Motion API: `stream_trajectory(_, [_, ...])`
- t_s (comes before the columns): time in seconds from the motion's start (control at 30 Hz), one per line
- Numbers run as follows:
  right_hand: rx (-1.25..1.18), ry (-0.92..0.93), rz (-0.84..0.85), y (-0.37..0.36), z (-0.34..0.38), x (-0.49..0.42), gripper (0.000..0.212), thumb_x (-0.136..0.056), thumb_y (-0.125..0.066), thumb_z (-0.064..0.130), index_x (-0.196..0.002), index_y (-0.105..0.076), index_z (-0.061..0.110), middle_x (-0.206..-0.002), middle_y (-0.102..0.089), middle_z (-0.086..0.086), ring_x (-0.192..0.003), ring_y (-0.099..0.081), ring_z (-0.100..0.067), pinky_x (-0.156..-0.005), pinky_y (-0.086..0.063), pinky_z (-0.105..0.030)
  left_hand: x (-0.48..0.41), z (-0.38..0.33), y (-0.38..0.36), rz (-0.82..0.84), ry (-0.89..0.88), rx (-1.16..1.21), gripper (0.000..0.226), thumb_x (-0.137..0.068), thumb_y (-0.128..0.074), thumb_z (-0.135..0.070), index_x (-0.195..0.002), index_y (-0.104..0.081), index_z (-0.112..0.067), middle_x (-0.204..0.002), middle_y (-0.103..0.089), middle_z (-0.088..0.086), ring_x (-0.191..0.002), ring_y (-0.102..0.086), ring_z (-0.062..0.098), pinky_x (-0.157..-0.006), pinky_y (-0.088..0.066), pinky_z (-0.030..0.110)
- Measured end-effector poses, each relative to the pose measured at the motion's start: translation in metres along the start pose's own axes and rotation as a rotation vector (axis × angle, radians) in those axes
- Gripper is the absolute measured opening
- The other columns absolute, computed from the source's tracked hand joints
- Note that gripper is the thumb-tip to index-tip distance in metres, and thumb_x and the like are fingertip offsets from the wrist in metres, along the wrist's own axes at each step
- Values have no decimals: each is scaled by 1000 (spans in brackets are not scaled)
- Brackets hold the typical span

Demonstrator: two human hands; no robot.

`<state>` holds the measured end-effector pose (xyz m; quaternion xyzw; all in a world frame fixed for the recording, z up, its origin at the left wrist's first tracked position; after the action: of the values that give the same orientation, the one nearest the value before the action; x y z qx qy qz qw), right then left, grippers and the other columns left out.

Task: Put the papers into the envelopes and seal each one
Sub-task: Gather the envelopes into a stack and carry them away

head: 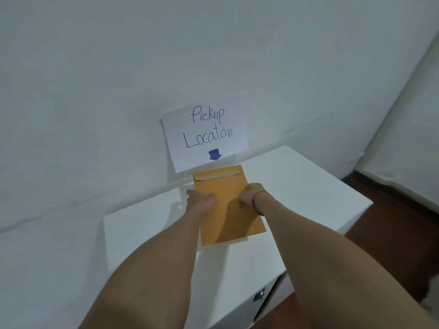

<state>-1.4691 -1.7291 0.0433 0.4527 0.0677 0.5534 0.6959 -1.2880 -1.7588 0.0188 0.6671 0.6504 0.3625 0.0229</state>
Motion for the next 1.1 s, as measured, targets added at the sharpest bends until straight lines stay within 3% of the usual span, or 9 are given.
stream_trajectory(0.07, [0, 5, 7, 7, -1, -39, 34, -91, -50, 11, -124, -50, 3, -118, -55, -10, -100, -54, -28, -76, -39, -29, -22, -8, -15, -36, 45, 28, 86, -92, -55, -36, -150, -3, -2, -150, -34, 16, -132, -44, 34, -103, -43, 40])
stream_trajectory(0.13, [-7, 4, 29, 12, -5, -71, 36, -90, -52, 11, -124, -48, 1, -110, -51, -10, -97, -53, -28, -76, -39, -28, -41, -16, -31, -79, 91, 53, 84, -89, -58, -36, -149, -10, -1, -148, -36, 16, -130, -45, 34, -101, -44, 40])
stream_trajectory(0.27, [20, 30, 65, 14, -6, -121, 36, -84, -59, 9, -119, -56, 4, -117, -58, -13, -103, -59, -29, -76, -46, -29, -71, -22, -47, -222, 195, -39, 69, -84, -62, -38, -138, -35, -4, -138, -41, 15, -124, -48, 34, -97, -46, 39])
stream_trajectory(0.43, [61, 95, 83, 1, -2, -162, 33, -80, -62, 10, -113, -61, 6, -123, -56, -15, -104, -60, -29, -90, -54, -36, -87, -24, -53, -392, 282, -87, 54, -81, -65, -31, -125, -49, -5, -126, -51, 14, -117, -54, 31, -92, -48, 37])
stream_trajectory(0.57, [84, 131, 89, -2, -2, -170, 27, -84, -57, 8, -111, -60, 6, -121, -56, -15, -101, -59, -27, -84, -52, -32, -91, -25, -57, -441, 293, -82, 48, -80, -69, -29, -119, -53, -4, -124, -55, 16, -113, -56, 32, -91, -50, 38])
stream_trajectory(0.77, [259, 202, 61, 4, 6, -171, 26, -89, -51, 16, -114, -57, 12, -122, -52, -9, -112, -55, -24, -96, -43, -30, -92, -30, -53, -487, 332, -134, 47, -82, -68, -30, -118, -53, -4, -127, -49, 16, -117, -53, 32, -94, -47, 37])
stream_trajectory(1.1, [307, 304, 108, 7, -6, -145, 50, -86, -50, 42, -127, -48, 14, -131, -48, -7, -122, -47, -26, -100, -34, -36, -55, -39, -61, -508, 255, -287, 56, -89, -49, -47, -127, -48, -6, -132, -49, 12, -126, -45, 29, -100, -38, 39])
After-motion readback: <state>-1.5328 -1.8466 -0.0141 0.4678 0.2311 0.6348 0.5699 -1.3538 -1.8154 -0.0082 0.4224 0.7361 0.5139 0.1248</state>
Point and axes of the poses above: each hand's wrist, its own x-axis away from the middle knuckle, its own y-axis out of the back of the hand, z = x × y, the point moved 7 cm from there along -x, towards the middle knuckle
